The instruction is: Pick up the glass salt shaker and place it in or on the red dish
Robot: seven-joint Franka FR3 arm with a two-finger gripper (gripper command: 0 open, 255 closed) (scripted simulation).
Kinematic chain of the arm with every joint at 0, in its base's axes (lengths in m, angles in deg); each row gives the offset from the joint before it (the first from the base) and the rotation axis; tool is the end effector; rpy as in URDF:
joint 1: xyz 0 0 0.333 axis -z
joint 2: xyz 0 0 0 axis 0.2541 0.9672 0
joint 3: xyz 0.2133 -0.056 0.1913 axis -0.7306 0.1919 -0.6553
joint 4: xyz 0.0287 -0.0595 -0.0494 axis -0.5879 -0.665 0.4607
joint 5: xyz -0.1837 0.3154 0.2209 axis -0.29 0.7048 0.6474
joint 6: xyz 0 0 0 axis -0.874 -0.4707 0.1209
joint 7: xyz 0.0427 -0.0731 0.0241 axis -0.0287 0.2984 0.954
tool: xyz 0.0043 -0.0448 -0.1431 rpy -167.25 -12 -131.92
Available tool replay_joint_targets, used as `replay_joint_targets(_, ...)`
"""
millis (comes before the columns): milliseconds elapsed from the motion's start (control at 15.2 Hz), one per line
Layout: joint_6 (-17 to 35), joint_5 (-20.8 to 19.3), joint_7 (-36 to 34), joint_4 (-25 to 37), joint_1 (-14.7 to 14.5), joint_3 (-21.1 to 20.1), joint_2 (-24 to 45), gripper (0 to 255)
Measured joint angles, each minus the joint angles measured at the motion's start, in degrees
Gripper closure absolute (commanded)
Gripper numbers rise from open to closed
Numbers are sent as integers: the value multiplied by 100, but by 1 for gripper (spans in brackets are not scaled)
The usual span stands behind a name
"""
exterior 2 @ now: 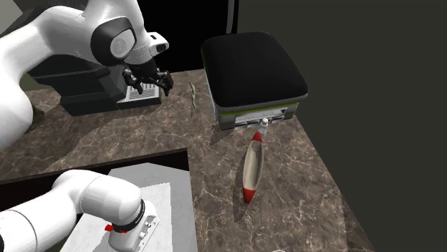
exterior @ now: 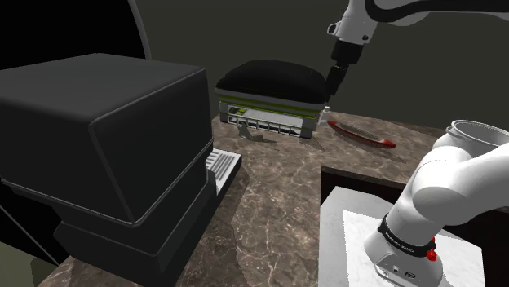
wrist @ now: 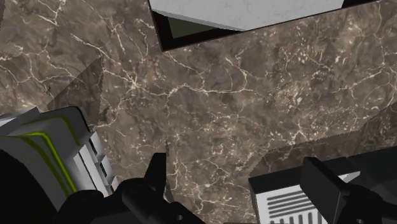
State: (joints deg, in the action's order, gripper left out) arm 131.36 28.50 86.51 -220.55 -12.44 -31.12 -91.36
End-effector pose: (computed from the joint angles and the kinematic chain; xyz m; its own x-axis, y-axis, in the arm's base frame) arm 0.3844 -0.0612 0.5246 0.9811 0.1583 0.1112 0.1650 -0.9848 -0.0537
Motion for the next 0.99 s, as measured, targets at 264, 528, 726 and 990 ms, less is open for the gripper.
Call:
replay_joint_targets(264,481,-209,364,-104,150,380,309,0)
replay_joint_targets(528,976,-386,780,-125,298,815,704,0)
replay_joint_targets(726,1413,-454,1073,-123,370,1129,1084,0)
replay_joint_targets(990,1898,-462,1471,-18,435,1535,1595,0)
